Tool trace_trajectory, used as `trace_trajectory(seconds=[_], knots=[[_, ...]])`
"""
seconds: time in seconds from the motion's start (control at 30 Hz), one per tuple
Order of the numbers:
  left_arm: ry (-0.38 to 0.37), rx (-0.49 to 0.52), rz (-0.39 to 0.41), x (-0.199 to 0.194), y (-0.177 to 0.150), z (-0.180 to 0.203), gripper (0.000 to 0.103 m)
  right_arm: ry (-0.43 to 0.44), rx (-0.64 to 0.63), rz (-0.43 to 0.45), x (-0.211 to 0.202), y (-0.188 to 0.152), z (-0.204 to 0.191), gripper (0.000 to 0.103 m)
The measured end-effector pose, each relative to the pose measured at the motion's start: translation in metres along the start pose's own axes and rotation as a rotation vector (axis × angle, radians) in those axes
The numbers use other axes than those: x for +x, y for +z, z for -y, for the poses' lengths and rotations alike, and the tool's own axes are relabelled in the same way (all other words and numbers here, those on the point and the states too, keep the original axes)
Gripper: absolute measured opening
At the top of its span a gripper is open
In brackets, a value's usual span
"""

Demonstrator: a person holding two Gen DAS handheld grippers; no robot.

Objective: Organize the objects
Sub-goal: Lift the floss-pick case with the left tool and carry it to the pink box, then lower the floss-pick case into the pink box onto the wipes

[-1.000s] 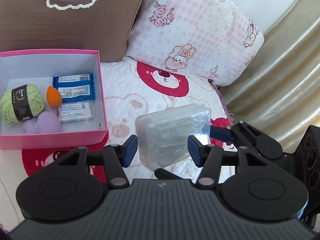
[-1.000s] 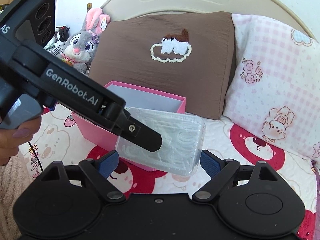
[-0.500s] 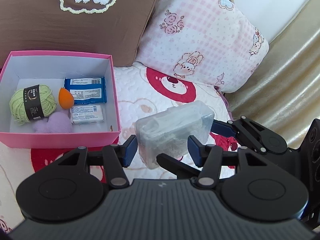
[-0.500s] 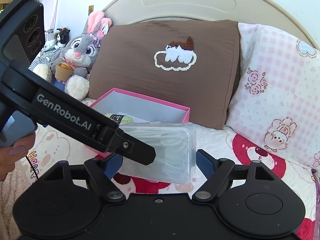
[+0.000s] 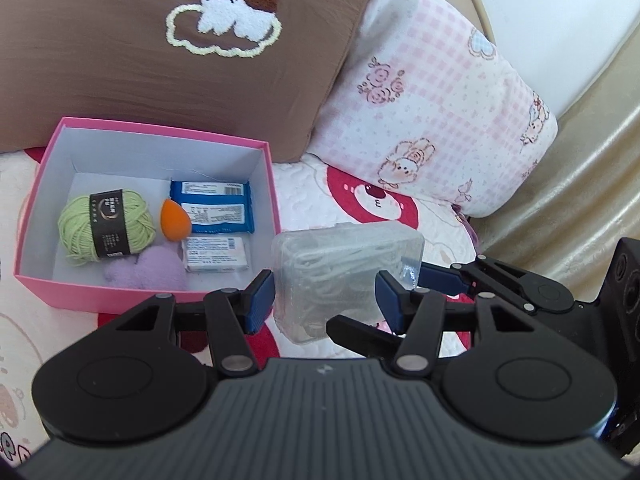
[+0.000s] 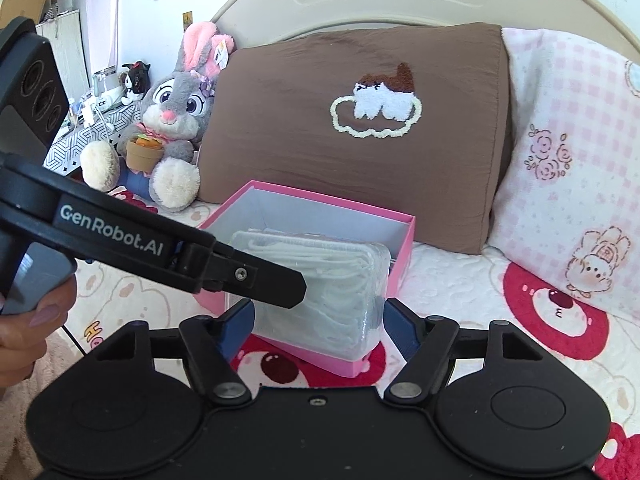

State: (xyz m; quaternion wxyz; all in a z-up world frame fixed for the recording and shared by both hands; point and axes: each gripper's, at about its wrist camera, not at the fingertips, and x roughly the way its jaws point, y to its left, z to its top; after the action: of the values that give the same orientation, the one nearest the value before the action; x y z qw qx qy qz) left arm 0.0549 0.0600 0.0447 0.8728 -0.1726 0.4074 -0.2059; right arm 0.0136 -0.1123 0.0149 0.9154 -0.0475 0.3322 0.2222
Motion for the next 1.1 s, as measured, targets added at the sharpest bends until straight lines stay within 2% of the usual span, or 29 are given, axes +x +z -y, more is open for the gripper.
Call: trace_trajectory(seconds=[0.3, 0.57, 0.83, 1.1], knots=[[0.011, -0.039, 0.032, -0.001, 0.013, -0.025, 0.055, 0.018, -0.038, -0.013, 0.02, 0.012, -0.01, 0.073], [-0.025, -0.095, 0.041, 0.014, 0.033, -0.049, 0.055, -0.01, -0.093, -0.016, 0.042, 0.032, -0.007, 0.072], [-0.069, -0.178, 0.018, 0.048, 0.052, -0.078, 0.055, -0.067, -0.151, -0.016, 0.077, 0.055, -0.001, 0.072], [-0.094, -0.235, 0.012, 0.09, 0.062, -0.112, 0.055, -0.124, -0.198, -0.061, 0.124, 0.052, 0.003, 0.072]])
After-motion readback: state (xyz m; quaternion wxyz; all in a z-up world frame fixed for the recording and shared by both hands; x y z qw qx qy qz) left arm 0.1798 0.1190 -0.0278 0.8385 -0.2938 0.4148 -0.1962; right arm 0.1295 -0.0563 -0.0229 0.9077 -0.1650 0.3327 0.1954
